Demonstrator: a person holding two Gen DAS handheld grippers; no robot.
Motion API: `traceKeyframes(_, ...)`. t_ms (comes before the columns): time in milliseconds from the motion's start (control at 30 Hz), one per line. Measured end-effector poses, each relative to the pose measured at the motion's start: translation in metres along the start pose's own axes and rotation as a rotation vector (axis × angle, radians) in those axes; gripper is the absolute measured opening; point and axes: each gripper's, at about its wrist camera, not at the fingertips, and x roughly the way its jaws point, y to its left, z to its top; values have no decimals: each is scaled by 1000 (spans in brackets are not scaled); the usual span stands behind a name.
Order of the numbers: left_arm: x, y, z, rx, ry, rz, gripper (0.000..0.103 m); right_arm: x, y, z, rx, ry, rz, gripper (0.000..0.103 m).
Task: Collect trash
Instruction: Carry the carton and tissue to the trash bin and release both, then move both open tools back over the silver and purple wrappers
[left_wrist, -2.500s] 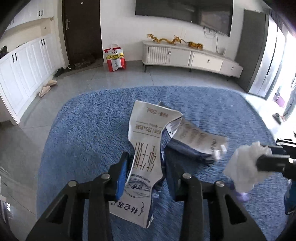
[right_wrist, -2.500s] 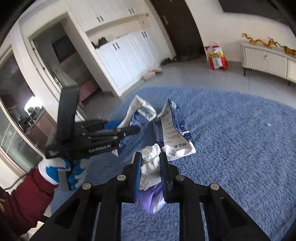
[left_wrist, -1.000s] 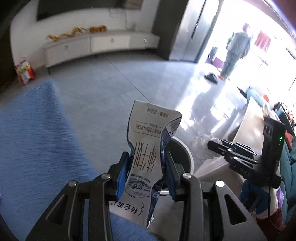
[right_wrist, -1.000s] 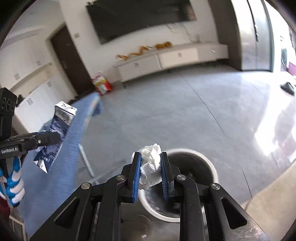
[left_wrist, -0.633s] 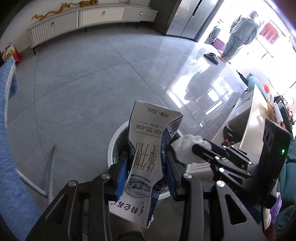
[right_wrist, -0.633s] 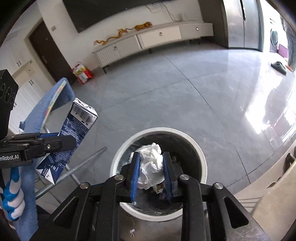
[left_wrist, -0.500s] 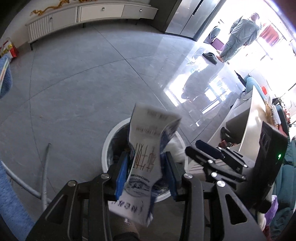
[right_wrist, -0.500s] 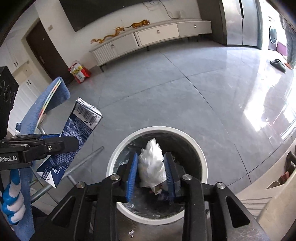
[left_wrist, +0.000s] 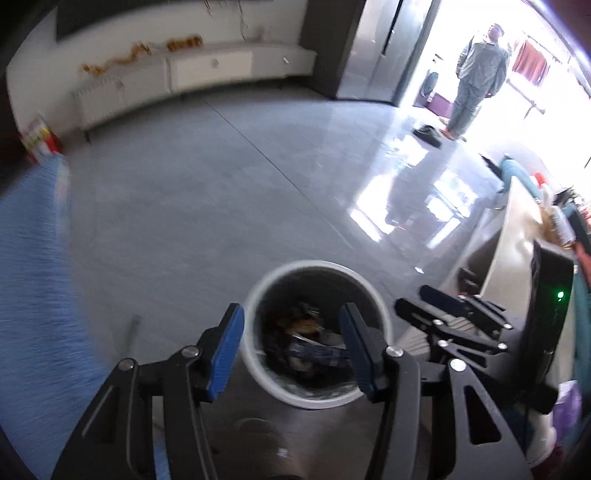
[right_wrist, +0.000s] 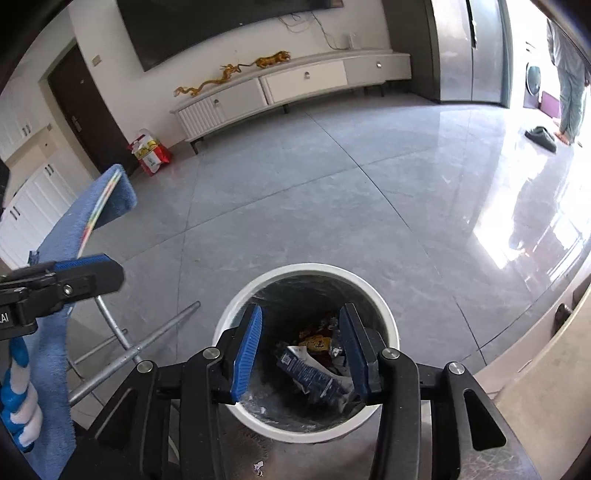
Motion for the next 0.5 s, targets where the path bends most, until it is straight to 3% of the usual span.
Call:
traceKeyframes(233,-83,28,-31,8,-155,217,52,-37,65,-2,-44,-63,109,44)
traceKeyframes(500,-172,93,-84,-107,-262,433,53,-67,165,-11,-194,-93,240,44)
